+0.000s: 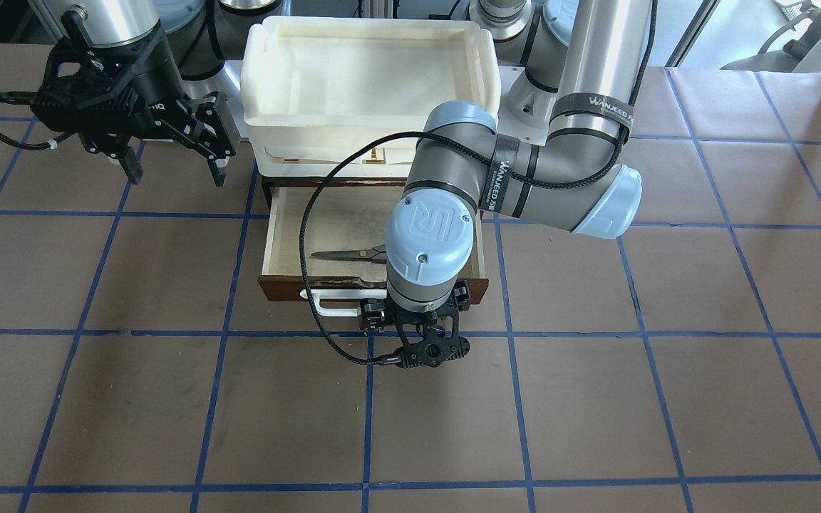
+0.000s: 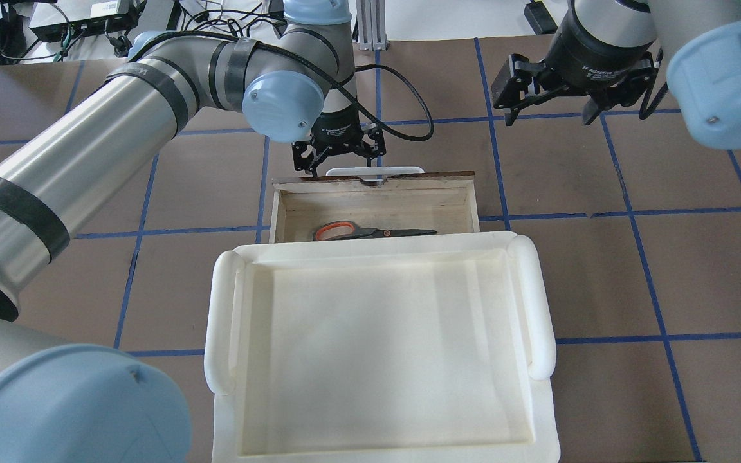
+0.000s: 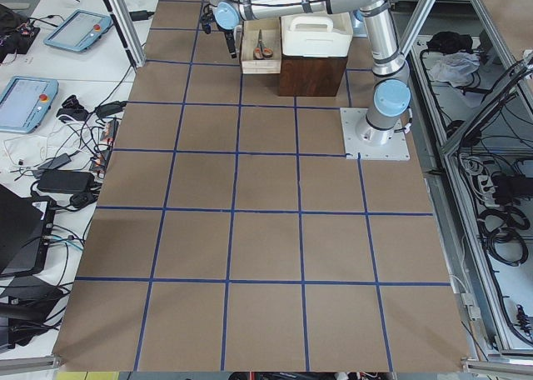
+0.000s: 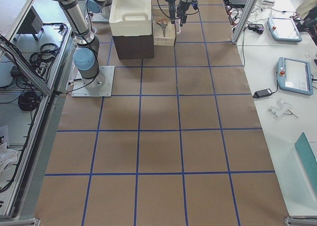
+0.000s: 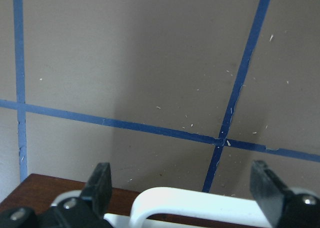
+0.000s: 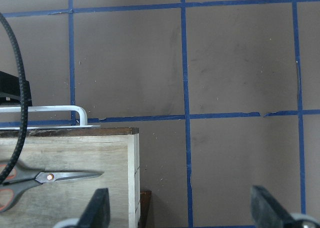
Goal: Put scissors in drawer and close it
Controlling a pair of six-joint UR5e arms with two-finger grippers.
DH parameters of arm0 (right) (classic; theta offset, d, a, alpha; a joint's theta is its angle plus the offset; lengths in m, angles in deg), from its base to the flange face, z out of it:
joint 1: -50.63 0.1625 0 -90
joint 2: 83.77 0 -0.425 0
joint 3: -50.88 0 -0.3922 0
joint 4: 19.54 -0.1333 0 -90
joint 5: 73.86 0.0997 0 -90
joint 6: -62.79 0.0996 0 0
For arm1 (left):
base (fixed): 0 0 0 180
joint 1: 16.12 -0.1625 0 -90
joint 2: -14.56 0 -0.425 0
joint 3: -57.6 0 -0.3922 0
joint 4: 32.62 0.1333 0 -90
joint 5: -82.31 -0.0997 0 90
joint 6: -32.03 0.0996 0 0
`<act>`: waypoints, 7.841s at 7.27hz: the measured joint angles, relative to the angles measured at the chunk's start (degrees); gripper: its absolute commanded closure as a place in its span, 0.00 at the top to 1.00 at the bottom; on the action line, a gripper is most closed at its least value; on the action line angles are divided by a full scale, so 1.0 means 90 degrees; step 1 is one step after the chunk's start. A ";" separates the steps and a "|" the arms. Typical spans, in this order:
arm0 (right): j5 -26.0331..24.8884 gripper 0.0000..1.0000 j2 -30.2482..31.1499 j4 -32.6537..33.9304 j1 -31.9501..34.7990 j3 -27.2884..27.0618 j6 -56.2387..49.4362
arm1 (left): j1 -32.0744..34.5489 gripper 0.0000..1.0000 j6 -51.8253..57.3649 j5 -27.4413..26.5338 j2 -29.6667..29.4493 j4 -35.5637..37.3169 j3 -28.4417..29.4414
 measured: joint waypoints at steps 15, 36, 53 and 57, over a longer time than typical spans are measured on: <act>-0.0007 1.00 0.0003 -0.0012 -0.0016 0.0000 0.0000 | 0.0021 1.00 -0.0695 0.0409 0.0146 -0.0937 -0.0052; -0.0007 1.00 0.0012 -0.0012 -0.0009 0.0000 -0.0001 | 0.0135 1.00 -0.0749 0.0418 0.0266 -0.3019 -0.0292; 0.0018 1.00 0.0004 0.0003 -0.0006 0.0000 -0.0001 | -0.1512 1.00 0.2524 -0.0393 0.1740 -0.1037 0.0331; 0.0020 1.00 0.0007 0.0004 -0.0006 0.0000 0.0000 | -0.2022 1.00 0.2861 -0.0382 0.2584 -0.1019 -0.0268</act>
